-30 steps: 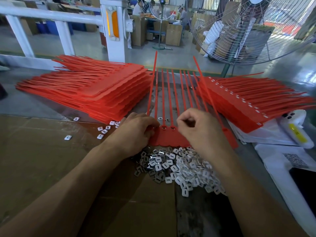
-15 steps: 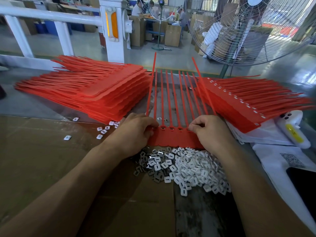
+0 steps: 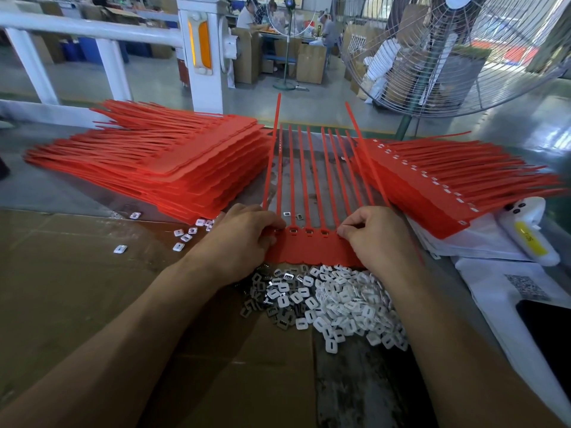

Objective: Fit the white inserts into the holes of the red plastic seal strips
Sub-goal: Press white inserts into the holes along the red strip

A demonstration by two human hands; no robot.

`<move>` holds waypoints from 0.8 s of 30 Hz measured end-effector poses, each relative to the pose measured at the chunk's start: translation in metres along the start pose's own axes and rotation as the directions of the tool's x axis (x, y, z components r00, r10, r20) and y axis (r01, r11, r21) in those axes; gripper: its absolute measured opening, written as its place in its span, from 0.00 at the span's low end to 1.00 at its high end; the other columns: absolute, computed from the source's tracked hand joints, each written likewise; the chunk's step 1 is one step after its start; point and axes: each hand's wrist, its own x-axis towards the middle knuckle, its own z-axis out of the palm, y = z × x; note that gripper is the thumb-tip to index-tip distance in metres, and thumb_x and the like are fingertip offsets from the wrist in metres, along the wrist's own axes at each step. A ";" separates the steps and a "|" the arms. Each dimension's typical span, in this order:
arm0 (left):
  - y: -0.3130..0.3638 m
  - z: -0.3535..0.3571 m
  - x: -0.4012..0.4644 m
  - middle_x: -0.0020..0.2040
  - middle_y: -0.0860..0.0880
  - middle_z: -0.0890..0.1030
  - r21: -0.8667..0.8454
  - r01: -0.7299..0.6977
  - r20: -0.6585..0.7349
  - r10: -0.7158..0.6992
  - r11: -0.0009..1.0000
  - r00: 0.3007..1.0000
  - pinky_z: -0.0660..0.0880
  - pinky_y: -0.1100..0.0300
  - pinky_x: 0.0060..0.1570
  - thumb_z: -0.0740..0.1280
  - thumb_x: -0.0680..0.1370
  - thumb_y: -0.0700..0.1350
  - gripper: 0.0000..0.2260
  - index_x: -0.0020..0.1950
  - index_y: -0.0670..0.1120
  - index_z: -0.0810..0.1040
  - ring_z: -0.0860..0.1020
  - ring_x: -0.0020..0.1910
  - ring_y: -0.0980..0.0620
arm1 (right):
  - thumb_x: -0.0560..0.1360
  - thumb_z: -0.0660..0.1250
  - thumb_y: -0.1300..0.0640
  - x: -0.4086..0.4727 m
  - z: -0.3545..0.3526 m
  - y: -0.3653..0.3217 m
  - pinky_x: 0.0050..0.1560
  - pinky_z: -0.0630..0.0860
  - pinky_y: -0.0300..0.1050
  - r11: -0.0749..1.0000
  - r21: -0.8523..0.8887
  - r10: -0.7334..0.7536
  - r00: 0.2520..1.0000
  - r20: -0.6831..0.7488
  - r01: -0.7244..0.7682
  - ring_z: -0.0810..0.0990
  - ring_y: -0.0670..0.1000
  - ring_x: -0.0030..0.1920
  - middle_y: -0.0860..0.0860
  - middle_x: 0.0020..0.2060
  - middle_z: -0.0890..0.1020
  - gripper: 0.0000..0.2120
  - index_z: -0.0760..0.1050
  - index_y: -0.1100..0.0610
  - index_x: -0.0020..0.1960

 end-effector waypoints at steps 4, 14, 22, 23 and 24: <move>0.001 0.000 -0.001 0.67 0.56 0.76 0.002 0.006 0.004 -0.006 1.000 1.000 0.65 0.44 0.71 0.65 0.82 0.47 0.15 0.68 0.57 0.76 0.68 0.68 0.52 | 0.76 0.75 0.54 0.000 0.001 0.000 0.31 0.70 0.38 1.000 0.001 0.013 1.000 -0.015 -0.013 0.79 0.41 0.32 0.41 0.31 0.81 0.08 0.82 0.48 0.38; 0.002 -0.001 -0.001 0.67 0.56 0.76 0.000 0.001 0.008 -0.001 1.000 1.000 0.65 0.44 0.71 0.66 0.82 0.46 0.15 0.68 0.56 0.76 0.68 0.68 0.51 | 0.80 0.69 0.54 -0.004 -0.005 -0.002 0.31 0.64 0.29 0.998 0.061 0.002 0.999 -0.043 0.001 0.78 0.35 0.35 0.37 0.38 0.80 0.05 0.83 0.49 0.47; 0.001 0.000 -0.001 0.65 0.55 0.77 0.006 -0.004 0.003 0.004 1.000 1.000 0.66 0.44 0.69 0.66 0.81 0.46 0.15 0.68 0.56 0.77 0.68 0.67 0.50 | 0.79 0.72 0.50 -0.030 -0.011 -0.031 0.38 0.70 0.24 0.938 0.151 -0.339 0.912 0.230 0.311 0.79 0.30 0.45 0.34 0.41 0.83 0.02 0.84 0.44 0.48; 0.001 0.000 -0.001 0.65 0.55 0.77 0.005 -0.004 0.001 0.004 1.000 1.000 0.66 0.44 0.69 0.66 0.81 0.46 0.15 0.68 0.56 0.77 0.69 0.67 0.50 | 0.78 0.73 0.50 -0.032 -0.009 -0.033 0.38 0.71 0.25 0.931 0.154 -0.362 0.880 0.307 0.330 0.80 0.31 0.44 0.34 0.41 0.83 0.02 0.84 0.45 0.48; 0.001 0.000 -0.001 0.65 0.55 0.77 0.005 -0.006 -0.002 0.006 1.000 1.000 0.66 0.44 0.69 0.66 0.81 0.46 0.15 0.68 0.56 0.77 0.69 0.67 0.50 | 0.78 0.73 0.51 -0.034 -0.008 -0.035 0.38 0.73 0.27 0.927 0.161 -0.374 0.849 0.373 0.338 0.81 0.33 0.42 0.34 0.40 0.83 0.01 0.84 0.45 0.48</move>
